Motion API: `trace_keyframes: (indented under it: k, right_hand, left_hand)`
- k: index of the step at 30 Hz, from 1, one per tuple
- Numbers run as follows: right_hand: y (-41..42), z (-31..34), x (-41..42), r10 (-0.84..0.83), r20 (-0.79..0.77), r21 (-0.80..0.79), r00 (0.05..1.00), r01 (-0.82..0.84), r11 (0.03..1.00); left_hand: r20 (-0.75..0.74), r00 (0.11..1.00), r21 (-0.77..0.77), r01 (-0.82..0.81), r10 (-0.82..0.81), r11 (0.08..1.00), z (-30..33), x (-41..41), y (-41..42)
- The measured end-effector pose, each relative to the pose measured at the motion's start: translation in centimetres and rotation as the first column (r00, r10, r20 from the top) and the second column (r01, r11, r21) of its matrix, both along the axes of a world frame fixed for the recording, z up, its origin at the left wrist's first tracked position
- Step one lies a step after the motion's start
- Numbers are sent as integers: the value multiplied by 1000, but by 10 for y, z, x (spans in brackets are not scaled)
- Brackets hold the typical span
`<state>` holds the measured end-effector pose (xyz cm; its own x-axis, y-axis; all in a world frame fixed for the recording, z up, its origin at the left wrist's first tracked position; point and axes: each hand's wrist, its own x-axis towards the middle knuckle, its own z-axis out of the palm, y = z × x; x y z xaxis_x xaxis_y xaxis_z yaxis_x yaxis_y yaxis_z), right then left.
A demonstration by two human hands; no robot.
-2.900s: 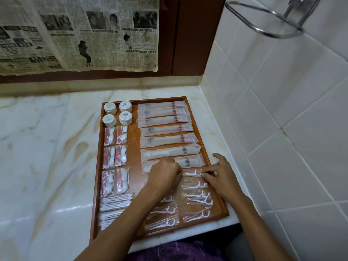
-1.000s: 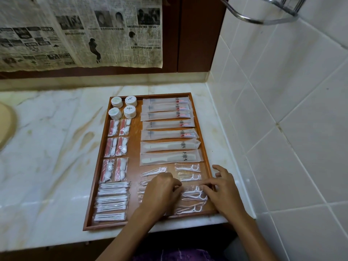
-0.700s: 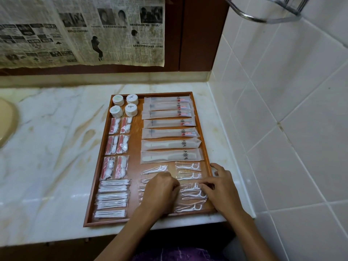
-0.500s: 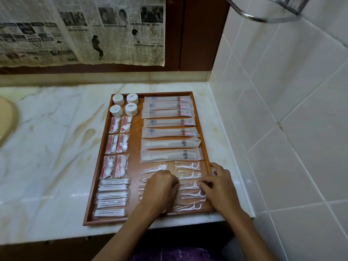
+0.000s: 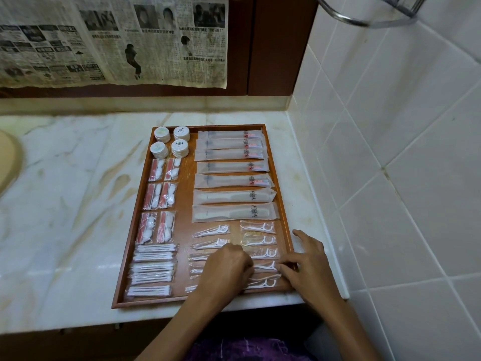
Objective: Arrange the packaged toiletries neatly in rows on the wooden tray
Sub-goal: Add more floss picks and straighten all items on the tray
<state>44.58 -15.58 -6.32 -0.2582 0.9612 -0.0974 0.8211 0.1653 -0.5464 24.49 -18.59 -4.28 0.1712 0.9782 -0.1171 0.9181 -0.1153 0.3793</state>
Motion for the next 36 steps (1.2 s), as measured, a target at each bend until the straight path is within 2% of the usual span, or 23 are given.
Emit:
trace_keyframes:
  k: [4,8,11,15,20,28,36]
  right_hand:
    - [1,2,-4,7,2,1,1000,-7,1000]
    - [-1,6,-3,-23,-77,9,997,23,1000]
    - [-3,11,1,36,-105,-3,994,-37,999]
    - [-4,15,4,158,-25,-44,987,-159,986]
    - [-2,13,2,210,97,-64,973,-204,977]
    - [-1,13,10,154,119,-34,981,-150,988]
    - [-1,12,10,161,236,-57,958,-151,987]
  left_hand:
    - [-15,1000,-13,-16,16,1000,4,-1,-1]
    - [14,999,-2,-34,34,999,5,-5,-2]
    - [46,999,-18,-20,21,1000,8,-12,-6]
    - [-14,1000,-85,19,-20,996,11,-14,-11]
    - [-115,992,-127,38,-53,991,11,-9,-11]
    - [12,1000,-86,17,-16,996,8,-2,-8]
    - [-2,1000,-115,15,-15,993,2,6,-6]
